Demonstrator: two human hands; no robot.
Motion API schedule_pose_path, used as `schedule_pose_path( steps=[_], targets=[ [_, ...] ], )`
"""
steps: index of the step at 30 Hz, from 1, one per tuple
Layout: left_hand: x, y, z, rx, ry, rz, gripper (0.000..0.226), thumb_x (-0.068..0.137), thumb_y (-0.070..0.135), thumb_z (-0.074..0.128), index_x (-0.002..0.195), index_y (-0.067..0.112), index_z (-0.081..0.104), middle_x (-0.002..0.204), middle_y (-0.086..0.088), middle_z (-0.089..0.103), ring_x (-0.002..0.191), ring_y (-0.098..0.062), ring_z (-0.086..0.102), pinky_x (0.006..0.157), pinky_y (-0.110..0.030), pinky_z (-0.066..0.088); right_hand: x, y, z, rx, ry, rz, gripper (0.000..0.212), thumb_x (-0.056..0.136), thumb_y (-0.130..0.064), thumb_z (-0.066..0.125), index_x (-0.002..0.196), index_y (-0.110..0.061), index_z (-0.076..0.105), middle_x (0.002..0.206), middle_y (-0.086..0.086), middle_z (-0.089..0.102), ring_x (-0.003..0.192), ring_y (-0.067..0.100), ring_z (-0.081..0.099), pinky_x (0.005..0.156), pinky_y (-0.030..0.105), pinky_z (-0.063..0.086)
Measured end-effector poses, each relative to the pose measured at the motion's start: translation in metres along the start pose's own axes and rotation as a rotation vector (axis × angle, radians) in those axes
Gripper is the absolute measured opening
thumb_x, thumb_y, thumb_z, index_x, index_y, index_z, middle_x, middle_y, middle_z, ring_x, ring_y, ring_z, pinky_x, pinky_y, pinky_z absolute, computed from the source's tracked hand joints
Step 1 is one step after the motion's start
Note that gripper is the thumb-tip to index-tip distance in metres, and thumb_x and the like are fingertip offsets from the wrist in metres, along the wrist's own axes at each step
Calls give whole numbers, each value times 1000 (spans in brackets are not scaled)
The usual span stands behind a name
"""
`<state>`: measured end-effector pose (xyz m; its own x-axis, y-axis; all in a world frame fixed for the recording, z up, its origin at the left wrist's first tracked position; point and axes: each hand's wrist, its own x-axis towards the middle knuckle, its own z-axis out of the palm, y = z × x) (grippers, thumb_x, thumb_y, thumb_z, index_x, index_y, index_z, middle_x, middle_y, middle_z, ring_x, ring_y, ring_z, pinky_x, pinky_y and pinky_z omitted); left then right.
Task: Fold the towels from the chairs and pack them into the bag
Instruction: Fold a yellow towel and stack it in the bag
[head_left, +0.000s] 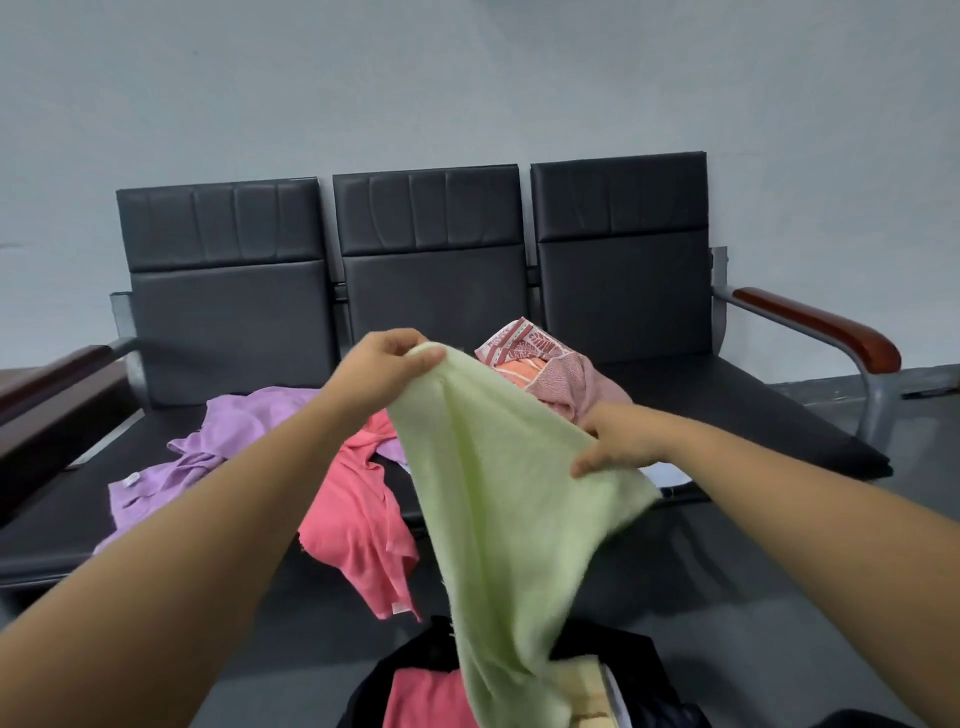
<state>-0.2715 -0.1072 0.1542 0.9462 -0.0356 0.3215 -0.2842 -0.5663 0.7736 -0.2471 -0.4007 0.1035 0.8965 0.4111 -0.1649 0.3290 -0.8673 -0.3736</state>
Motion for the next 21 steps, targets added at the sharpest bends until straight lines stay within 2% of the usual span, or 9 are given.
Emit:
schedule_pose_path(
  steps=[2, 5, 9, 10, 12, 15, 17, 19, 21],
  targets=[
    [2, -8, -12, -29, 90, -67, 23, 96, 28, 67, 77, 15, 66, 62, 10, 59, 56, -5, 51, 58, -20, 42, -3, 14, -2, 162, 68, 48, 32, 84, -30, 82, 91, 0, 74, 75, 4, 61, 64, 16, 52, 61, 26, 44],
    [4, -24, -29, 24, 150, -143, 21, 92, 32, 68, 85, 12, 71, 76, -3, 66, 71, -18, 57, 72, -31, 46, -6, 28, -8, 513, 240, 116, 13, 80, -23, 86, 83, -12, 80, 80, 2, 71, 75, 15, 59, 69, 31, 49],
    [3, -34, -35, 282, 98, -203, 16, 90, 30, 68, 86, 15, 72, 84, -7, 71, 78, -21, 60, 68, -30, 44, -4, 26, -12, 869, 396, 148, 10, 81, -18, 84, 88, -12, 80, 94, 8, 75, 88, 19, 64, 87, 44, 55],
    [3, -35, -35, 390, 68, -210, 17, 92, 31, 67, 88, 15, 71, 86, -6, 70, 82, -22, 60, 68, -30, 43, -3, 23, -13, 920, 429, 149, 11, 81, -18, 84, 90, -12, 80, 93, 8, 74, 87, 20, 63, 83, 43, 55],
    [1, -35, -35, 542, 31, -228, 17, 94, 34, 66, 94, 17, 71, 91, -4, 69, 88, -22, 60, 72, -29, 41, -3, 15, -15, 937, 496, 152, 13, 83, -19, 83, 91, -10, 80, 90, 7, 72, 80, 18, 57, 66, 33, 46],
    [-1, -34, -37, 565, 27, -245, 23, 94, 37, 66, 91, 16, 74, 87, -3, 70, 82, -21, 61, 62, -28, 43, 2, 7, -17, 948, 600, 222, 16, 83, -17, 84, 89, -5, 78, 77, 8, 64, 63, 17, 47, 50, 26, 37],
    [-1, -30, -35, 461, 0, -228, 14, 93, 30, 67, 94, 17, 74, 85, -1, 68, 75, -19, 61, 55, -24, 44, 7, 6, -19, 974, 674, 317, 18, 80, -13, 86, 88, -1, 74, 72, 8, 61, 53, 15, 45, 45, 23, 37],
    [-3, -27, -30, 145, -35, -234, 9, 94, 17, 68, 102, 19, 72, 84, -2, 66, 68, -17, 60, 52, -23, 49, 12, 4, -21, 986, 733, 374, 21, 78, -6, 86, 90, 3, 72, 74, 11, 62, 52, 16, 49, 46, 25, 41],
    [-7, -21, -26, -198, -122, -262, 15, 96, 6, 62, 102, 18, 69, 73, -2, 61, 61, -16, 55, 52, -25, 52, 14, -4, -22, 1036, 727, 338, 19, 81, 4, 80, 96, 9, 70, 76, 17, 63, 56, 19, 56, 53, 28, 51]
  ],
)
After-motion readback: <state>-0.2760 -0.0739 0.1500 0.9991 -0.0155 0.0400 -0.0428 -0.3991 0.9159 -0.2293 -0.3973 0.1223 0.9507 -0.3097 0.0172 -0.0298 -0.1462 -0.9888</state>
